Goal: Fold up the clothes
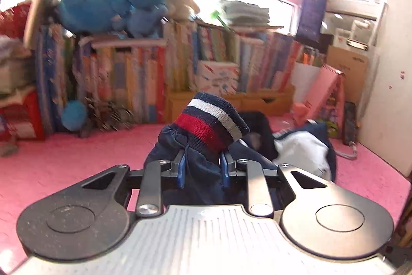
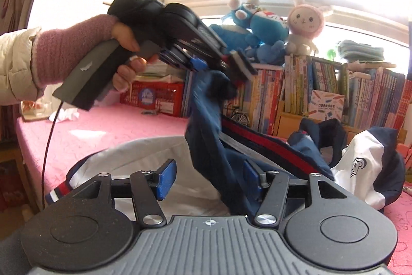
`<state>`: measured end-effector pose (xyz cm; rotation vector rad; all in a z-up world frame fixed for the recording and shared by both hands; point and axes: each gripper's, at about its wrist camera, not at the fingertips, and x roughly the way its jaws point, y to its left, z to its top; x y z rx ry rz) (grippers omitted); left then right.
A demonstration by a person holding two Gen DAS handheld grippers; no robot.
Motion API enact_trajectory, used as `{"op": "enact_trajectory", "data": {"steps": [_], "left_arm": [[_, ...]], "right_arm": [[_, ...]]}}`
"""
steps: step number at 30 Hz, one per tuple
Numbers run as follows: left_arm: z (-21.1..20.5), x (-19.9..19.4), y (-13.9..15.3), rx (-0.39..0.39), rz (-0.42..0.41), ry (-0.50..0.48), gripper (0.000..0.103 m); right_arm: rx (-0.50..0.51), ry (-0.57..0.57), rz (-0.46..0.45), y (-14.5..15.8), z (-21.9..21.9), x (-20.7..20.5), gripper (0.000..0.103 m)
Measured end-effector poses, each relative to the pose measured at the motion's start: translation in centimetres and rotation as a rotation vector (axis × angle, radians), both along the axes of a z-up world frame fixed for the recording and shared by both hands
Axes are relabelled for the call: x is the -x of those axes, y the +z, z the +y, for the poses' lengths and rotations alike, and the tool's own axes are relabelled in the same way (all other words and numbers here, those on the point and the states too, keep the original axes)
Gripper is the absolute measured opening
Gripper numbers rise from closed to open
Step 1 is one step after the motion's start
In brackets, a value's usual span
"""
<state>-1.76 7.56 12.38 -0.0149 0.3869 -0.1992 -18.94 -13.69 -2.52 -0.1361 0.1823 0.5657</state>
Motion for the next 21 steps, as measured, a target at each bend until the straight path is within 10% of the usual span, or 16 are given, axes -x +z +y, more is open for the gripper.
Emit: {"op": "enact_trajectory", "data": {"steps": [7, 10, 21], "left_arm": [[12.1, -2.9, 10.5, -0.302, -0.363, 0.466, 0.025], [17.8, -4.5, 11.9, -0.302, -0.378, 0.608, 0.026], [33.7, -8.2, -0.4, -0.203, -0.133, 0.886, 0.026]], "right_arm": [[-0.001, -0.068, 0.058, 1.6, 0.2, -4.7, 0.069], [0.035, -0.073, 0.088, 1.8, 1.3, -6.8, 0.069], [0.206, -0.047, 0.201, -1.2, 6.5, -11.6, 0.069]]}}
